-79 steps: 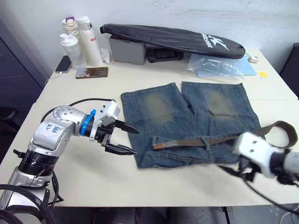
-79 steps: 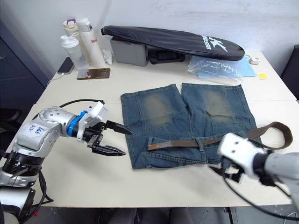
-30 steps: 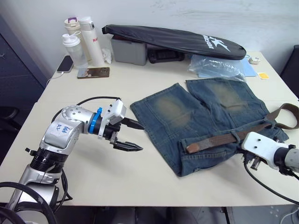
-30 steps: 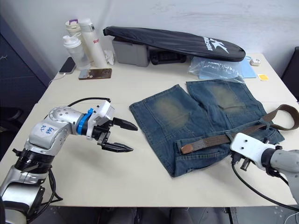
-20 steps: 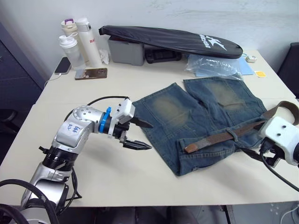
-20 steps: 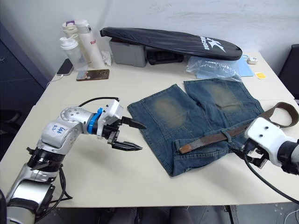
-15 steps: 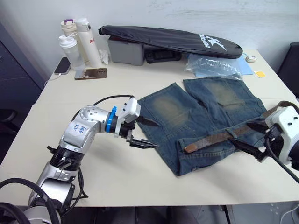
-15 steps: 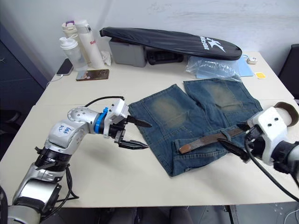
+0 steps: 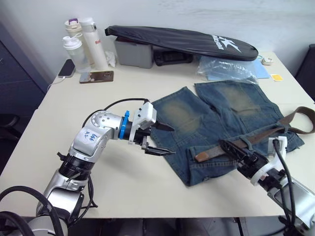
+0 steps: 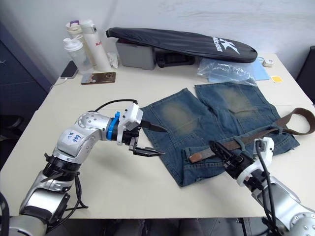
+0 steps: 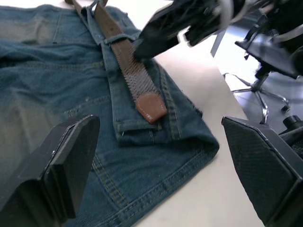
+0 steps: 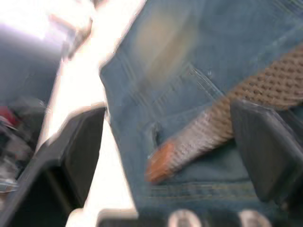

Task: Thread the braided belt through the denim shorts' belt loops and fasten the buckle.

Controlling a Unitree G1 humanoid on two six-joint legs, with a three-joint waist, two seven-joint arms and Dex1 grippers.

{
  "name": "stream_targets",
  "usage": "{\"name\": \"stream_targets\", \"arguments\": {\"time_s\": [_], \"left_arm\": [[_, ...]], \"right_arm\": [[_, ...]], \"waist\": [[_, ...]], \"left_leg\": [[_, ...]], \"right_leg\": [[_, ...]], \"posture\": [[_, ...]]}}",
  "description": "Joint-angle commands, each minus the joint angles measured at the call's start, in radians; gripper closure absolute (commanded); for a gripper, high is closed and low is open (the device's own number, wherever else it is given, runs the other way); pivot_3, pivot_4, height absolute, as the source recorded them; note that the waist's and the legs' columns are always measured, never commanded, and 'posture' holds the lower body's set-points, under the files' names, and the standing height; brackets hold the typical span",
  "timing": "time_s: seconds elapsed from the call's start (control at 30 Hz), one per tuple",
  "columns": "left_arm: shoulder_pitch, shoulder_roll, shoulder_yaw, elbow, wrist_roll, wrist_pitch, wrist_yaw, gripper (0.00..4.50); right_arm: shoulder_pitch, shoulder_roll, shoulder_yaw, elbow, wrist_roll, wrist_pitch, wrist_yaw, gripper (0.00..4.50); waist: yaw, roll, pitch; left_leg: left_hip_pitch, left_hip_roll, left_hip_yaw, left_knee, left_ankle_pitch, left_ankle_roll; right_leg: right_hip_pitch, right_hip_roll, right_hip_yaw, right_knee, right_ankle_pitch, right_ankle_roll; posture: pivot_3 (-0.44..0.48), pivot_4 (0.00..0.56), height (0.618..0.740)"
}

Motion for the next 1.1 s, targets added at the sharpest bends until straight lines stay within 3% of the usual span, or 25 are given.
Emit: {"name": "stream_targets", "arguments": {"time_s": [0.03, 0.23, 0.43, 1.1], "left_arm": [[0.003, 0.018, 0.012, -0.031, 0.004, -0.016, -0.007, 0.0], [0.009, 0.023, 0.012, -0.041, -0.001, -0.008, 0.0, 0.0], [0.013, 0.032, 0.013, -0.046, 0.001, -0.007, 0.002, 0.0], [0.019, 0.056, 0.018, -0.071, 0.001, 0.008, 0.026, 0.0]], "right_arm": [[0.076, -0.062, 0.108, -0.06, 0.114, -0.201, -0.068, 0.09], [0.124, -0.105, 0.192, -0.076, 0.114, -0.379, -0.066, 0.09], [0.098, -0.127, 0.242, -0.068, 0.114, -0.437, -0.067, 0.09], [-0.016, -0.124, 0.285, 0.192, 0.114, -0.332, -0.105, 0.09]], "waist": [[-0.01, -0.003, 0.001], [-0.024, -0.003, 0.001], [-0.022, -0.002, 0.001], [-0.002, -0.002, 0.001]], "left_leg": [[0.0, 0.0, 0.0, 0.0, 0.0, 0.0], [0.001, 0.002, 0.001, 0.0, 0.0, 0.0], [0.001, 0.002, 0.0, -0.001, 0.001, 0.0], [0.001, 0.002, 0.0, -0.002, 0.001, 0.0]], "right_leg": [[0.0, 0.002, 0.0, 0.0, 0.0, 0.0], [0.0, 0.004, 0.001, -0.001, 0.0, 0.001], [0.0, 0.003, 0.001, -0.001, 0.0, 0.001], [-0.001, 0.0, 0.002, -0.005, 0.0, 0.0]], "posture": [[0.0, 0.15, 0.74], [0.0, 0.15, 0.74], [0.0, 0.15, 0.74], [0.0, 0.15, 0.74]]}}
